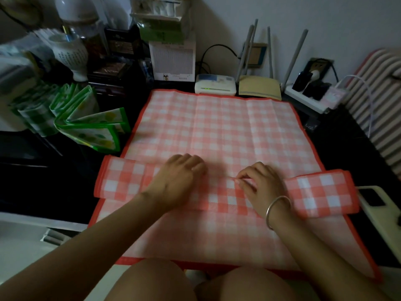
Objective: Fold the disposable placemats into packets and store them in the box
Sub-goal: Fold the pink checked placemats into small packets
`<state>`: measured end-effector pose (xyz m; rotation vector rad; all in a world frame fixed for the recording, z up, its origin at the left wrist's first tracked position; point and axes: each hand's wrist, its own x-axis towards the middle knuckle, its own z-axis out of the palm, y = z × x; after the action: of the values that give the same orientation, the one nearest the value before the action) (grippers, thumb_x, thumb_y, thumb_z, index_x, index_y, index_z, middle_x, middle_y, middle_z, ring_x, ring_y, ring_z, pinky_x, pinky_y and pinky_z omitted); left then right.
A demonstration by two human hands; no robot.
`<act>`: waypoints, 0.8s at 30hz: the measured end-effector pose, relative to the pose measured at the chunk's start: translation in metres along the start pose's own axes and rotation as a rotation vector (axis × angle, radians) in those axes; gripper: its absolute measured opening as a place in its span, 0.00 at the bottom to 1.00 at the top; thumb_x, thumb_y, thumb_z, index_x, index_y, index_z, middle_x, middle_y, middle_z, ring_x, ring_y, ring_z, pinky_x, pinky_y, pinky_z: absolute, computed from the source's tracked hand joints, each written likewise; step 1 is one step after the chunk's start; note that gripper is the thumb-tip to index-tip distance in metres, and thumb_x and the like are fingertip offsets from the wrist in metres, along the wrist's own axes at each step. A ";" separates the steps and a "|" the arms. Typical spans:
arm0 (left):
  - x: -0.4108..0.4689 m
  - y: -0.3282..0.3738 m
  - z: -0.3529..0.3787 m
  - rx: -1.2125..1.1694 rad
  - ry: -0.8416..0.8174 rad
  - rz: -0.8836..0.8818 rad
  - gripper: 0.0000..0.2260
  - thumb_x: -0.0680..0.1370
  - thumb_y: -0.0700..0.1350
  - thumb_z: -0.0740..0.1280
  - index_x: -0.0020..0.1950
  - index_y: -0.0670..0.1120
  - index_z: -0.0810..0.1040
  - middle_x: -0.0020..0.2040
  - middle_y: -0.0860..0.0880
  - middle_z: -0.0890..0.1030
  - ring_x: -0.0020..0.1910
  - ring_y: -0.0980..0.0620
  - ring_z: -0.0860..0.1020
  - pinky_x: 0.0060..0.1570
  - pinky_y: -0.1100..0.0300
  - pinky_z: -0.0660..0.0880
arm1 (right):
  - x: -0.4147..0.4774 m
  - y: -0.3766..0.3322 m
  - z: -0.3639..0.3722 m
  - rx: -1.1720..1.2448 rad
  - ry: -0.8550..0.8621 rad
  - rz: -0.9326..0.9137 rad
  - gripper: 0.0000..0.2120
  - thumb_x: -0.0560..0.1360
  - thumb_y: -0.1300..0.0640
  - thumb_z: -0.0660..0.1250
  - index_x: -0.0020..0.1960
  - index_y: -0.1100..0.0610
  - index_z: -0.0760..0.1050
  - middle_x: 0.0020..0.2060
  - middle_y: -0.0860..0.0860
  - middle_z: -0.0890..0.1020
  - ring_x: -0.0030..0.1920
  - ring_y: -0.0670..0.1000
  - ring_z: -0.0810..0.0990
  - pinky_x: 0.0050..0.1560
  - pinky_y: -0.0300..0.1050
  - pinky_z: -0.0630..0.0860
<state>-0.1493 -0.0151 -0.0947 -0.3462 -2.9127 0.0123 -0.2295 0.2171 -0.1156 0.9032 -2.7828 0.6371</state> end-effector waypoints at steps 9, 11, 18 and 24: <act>-0.009 0.024 0.027 -0.136 -0.187 -0.055 0.28 0.81 0.60 0.35 0.80 0.53 0.41 0.80 0.52 0.41 0.78 0.54 0.37 0.77 0.47 0.41 | 0.002 -0.004 -0.004 -0.024 -0.043 0.032 0.03 0.76 0.51 0.65 0.48 0.47 0.78 0.46 0.44 0.75 0.49 0.49 0.72 0.51 0.46 0.71; -0.010 0.025 0.029 -0.127 -0.162 -0.056 0.28 0.81 0.60 0.36 0.80 0.52 0.43 0.80 0.52 0.43 0.78 0.54 0.39 0.77 0.47 0.42 | 0.003 -0.008 -0.006 -0.085 -0.042 0.011 0.09 0.76 0.52 0.65 0.55 0.47 0.78 0.51 0.46 0.76 0.53 0.51 0.73 0.54 0.50 0.73; -0.012 0.029 0.025 -0.153 -0.122 -0.057 0.30 0.80 0.59 0.37 0.80 0.48 0.50 0.80 0.49 0.51 0.79 0.52 0.47 0.77 0.46 0.46 | -0.010 -0.065 0.019 -0.329 -0.215 -0.031 0.31 0.80 0.42 0.35 0.76 0.53 0.58 0.75 0.52 0.61 0.76 0.55 0.56 0.73 0.63 0.53; -0.013 0.017 0.023 -0.209 -0.141 -0.015 0.30 0.79 0.56 0.36 0.80 0.47 0.47 0.80 0.48 0.50 0.79 0.52 0.46 0.77 0.47 0.47 | -0.011 -0.058 0.029 -0.337 -0.265 -0.005 0.34 0.74 0.43 0.27 0.77 0.56 0.37 0.77 0.50 0.42 0.76 0.49 0.37 0.75 0.57 0.38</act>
<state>-0.1378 -0.0011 -0.1208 -0.3711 -3.0628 -0.2826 -0.1871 0.1676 -0.1246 0.9788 -2.9829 0.0400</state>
